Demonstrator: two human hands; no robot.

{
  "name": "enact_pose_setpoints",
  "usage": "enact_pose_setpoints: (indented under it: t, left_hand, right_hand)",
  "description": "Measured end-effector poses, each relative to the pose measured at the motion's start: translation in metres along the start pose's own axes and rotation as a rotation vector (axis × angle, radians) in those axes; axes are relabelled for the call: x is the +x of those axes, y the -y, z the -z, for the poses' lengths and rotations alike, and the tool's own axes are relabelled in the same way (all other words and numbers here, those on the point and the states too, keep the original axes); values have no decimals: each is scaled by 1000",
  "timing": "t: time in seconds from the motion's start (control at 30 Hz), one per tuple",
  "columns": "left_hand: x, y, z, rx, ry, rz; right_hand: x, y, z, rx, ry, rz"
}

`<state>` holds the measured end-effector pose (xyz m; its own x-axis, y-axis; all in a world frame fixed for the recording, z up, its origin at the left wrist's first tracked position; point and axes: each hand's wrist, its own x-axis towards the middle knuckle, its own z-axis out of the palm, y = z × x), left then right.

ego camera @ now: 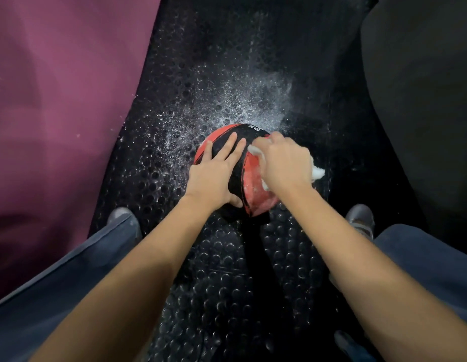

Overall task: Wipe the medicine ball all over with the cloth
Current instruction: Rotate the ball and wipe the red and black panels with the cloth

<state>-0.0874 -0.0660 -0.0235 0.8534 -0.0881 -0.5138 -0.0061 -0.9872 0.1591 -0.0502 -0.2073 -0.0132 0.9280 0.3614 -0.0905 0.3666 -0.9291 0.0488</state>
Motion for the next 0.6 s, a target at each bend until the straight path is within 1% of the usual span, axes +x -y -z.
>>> enact_pose_setpoints:
  t: [0.07, 0.1, 0.17, 0.2, 0.23, 0.3, 0.33, 0.37, 0.43, 0.47, 0.5, 0.53, 0.6]
  left_hand:
    - [2, -3, 1, -20, -2, 17]
    - [2, -3, 1, -29, -1, 25]
    - [1, -1, 0, -24, -9, 30]
    - [0, 0, 0, -16, -11, 26]
    - [-1, 0, 0, -10, -9, 21]
    - [-3, -2, -2, 9, -6, 17]
    - [-3, -1, -2, 13, -5, 18]
    - [-2, 0, -2, 8, -4, 19]
    - [-1, 5, -3, -12, -15, 21]
    - [-1, 7, -3, -22, -19, 20]
    - [-1, 9, -2, -30, -18, 18]
    - [-2, 9, -2, -38, -15, 18]
    - [-4, 11, -4, -51, -14, 15]
  right_hand:
    - [-4, 3, 2, -21, -21, -21]
    - [-12, 8, 3, -29, -11, 9]
    - [-16, 11, -5, -32, -80, 73]
    - [-12, 8, -4, -50, -83, 104]
    - [-4, 4, -1, -55, -38, 101]
    - [12, -6, 3, -38, 3, -18]
    - [11, -5, 2, -19, 7, -46]
    - [3, 0, 2, -22, -5, -28]
    - [-13, 13, 3, -8, -18, 69]
    - [-15, 14, 0, -25, -55, 101]
    - [-12, 11, -1, -22, -21, 112]
    - [-4, 6, -1, 26, -17, 74]
    - [13, -4, 0, 127, 10, -71]
